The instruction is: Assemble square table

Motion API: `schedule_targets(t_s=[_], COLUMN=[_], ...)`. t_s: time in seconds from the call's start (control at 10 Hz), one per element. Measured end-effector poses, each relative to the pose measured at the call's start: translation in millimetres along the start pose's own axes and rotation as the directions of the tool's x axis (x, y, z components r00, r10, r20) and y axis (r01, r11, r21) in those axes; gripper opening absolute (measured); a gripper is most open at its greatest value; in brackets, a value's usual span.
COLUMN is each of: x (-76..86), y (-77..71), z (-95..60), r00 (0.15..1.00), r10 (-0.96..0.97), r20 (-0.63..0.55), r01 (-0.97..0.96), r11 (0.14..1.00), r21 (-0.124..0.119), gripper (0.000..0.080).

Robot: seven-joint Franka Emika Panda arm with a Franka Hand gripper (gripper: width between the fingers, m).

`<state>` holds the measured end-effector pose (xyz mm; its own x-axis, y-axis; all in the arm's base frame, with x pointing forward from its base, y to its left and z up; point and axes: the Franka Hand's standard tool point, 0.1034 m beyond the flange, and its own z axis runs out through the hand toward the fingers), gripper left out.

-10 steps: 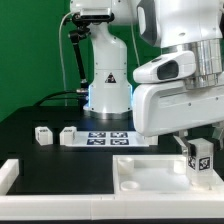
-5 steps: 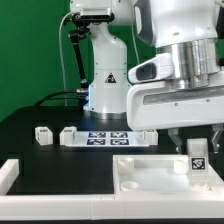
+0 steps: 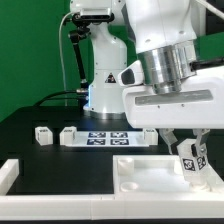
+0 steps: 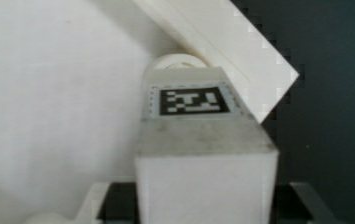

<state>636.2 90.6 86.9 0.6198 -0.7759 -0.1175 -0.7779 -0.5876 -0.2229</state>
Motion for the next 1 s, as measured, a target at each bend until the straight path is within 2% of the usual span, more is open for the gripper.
schedule_targets(t_s=[0.2,0.3,0.4,0.5,0.7,1.0], x=[-1.4,-5.4,-6.5,-9.3,-8.6,-11.2], y=[-0.5,-2.8,-4.3,-6.5,-5.6,1.8], z=[0.4,0.9,0.8,1.1,1.6,10.4], r00=[0.998,0.977,0.902,0.799,0.686,0.387], r10=[-0.069,-0.215,-0.432,-0.601,-0.728,-0.922], r20=[-0.003,-0.011,-0.016,-0.010,0.006,0.004], r01=[0.069,0.215,0.431,0.598,0.726,0.918], r11=[0.998,0.976,0.901,0.797,0.683,0.385], r21=[-0.006,-0.029,-0.057,-0.084,-0.084,-0.094], gripper=[0.0293,0.0458,0.0603,0.0636,0.0647,0.0649])
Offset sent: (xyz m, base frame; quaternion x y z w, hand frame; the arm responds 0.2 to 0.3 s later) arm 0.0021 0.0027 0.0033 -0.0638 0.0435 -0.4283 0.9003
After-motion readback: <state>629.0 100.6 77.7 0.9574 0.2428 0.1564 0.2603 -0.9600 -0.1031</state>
